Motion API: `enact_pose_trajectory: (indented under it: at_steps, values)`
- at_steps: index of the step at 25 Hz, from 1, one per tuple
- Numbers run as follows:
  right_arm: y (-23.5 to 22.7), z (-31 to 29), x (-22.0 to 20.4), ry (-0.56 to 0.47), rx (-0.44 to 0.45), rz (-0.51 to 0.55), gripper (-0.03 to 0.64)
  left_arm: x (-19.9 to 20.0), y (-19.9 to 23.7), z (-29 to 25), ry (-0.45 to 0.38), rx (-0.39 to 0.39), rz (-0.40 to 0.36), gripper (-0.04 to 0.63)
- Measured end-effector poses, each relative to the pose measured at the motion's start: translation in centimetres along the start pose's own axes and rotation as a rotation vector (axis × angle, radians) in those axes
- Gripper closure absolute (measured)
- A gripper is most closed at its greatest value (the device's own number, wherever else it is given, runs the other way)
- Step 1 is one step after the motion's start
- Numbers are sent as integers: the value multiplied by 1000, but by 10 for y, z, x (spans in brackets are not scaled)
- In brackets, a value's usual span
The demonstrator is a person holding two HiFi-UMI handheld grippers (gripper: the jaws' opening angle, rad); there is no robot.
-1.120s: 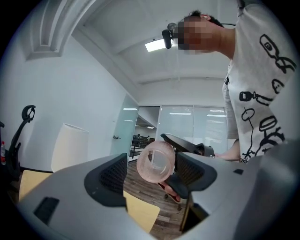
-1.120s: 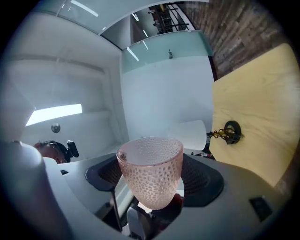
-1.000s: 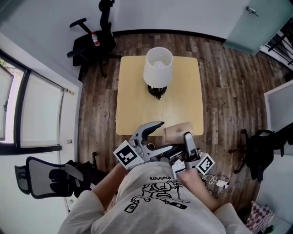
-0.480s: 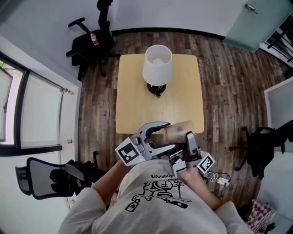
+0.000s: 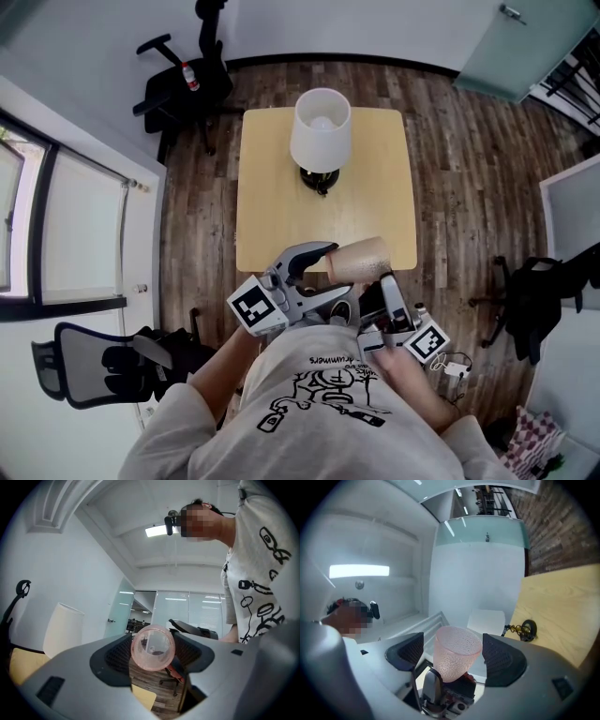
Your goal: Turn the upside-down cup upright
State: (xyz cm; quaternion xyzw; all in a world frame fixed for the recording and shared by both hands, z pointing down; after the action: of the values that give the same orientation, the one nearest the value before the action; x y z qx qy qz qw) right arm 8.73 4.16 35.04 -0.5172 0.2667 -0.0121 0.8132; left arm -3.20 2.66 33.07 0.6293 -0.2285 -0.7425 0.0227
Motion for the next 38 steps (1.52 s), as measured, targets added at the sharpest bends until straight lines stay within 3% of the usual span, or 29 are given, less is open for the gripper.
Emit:
enact_pose_trajectory:
  at_steps: [5,13,15,17,19,22,24,29,34,38]
  values:
    - [15,-4,7,145,-31,379,249,2,14,12,-1,37,-21,310]
    - [54,-21,-14,433,1,1197,250,0,17,16,8,56,-20,310]
    - [60,-24,-20,455,6,1305,250,-5,20,18,15,64,-15,310]
    - [54,-18,-28,549,-6,1427,250,-8,23,19,20,73,-8,311]
    - [45,-12,-36,691,-14,1644,250,-10,26,20,25,78,-4,311]
    - [35,-12,-43,793,-22,1980,250,-11,26,21,34,79,0,311]
    - [28,-11,-46,857,-22,2141,249,-12,26,20,42,79,0,311]
    - [13,-10,-52,992,-47,2329,249,-11,24,15,69,83,-1,311]
    - [-2,-11,-55,1085,-73,2350,247,-11,15,6,111,63,-3,311]
    - [-7,-12,-56,1100,-64,2351,244,-10,3,-2,133,41,-2,311]
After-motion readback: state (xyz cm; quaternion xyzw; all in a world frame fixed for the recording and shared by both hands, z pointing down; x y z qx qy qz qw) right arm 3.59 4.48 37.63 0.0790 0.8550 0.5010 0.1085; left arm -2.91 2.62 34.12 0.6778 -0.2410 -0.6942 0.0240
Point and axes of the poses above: the fingertips, and each gripper's own axes: z backward along the fingers, y to its left, x out of its top, the point moved 3 cm from there along z, backward along the fingers, and after that the axes turned 10 degrees about z, right-handed, at the moved point
